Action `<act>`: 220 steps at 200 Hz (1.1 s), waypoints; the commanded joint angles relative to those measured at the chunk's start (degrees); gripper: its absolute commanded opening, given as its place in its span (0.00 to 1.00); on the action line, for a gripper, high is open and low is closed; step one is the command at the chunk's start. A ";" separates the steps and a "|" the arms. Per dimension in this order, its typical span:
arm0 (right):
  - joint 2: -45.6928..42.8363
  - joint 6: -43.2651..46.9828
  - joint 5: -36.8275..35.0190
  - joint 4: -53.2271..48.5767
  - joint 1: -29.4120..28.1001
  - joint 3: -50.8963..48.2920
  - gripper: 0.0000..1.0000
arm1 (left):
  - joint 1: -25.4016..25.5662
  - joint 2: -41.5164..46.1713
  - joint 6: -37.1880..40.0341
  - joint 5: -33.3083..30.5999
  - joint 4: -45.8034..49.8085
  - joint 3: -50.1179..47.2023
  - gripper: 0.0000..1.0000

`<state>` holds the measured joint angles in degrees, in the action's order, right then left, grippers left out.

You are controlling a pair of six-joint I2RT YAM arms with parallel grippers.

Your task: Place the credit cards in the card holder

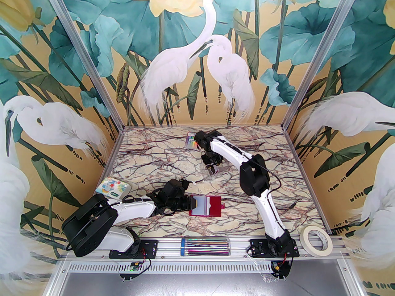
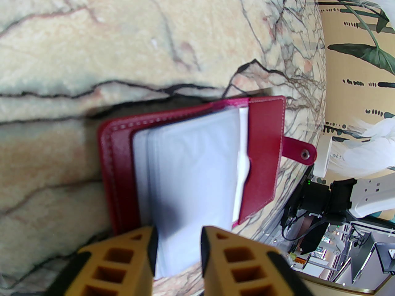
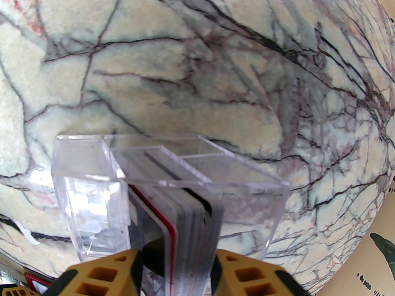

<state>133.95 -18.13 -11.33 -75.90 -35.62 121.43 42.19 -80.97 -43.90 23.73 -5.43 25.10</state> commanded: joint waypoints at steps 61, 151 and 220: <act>-0.36 0.29 -6.48 -3.16 0.19 1.94 0.44 | 0.41 -0.69 1.06 -0.87 3.14 -0.68 0.30; -0.71 0.20 -7.92 -4.10 0.30 2.95 0.39 | 0.43 -0.78 1.24 -0.87 3.23 -0.70 0.30; -3.65 0.89 -0.77 -0.64 1.25 0.42 0.55 | 0.36 -0.77 1.10 -0.92 2.97 -0.89 0.30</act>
<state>133.84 -17.82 -15.57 -78.65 -35.35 123.09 42.19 -80.97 -43.72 23.73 -5.41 25.10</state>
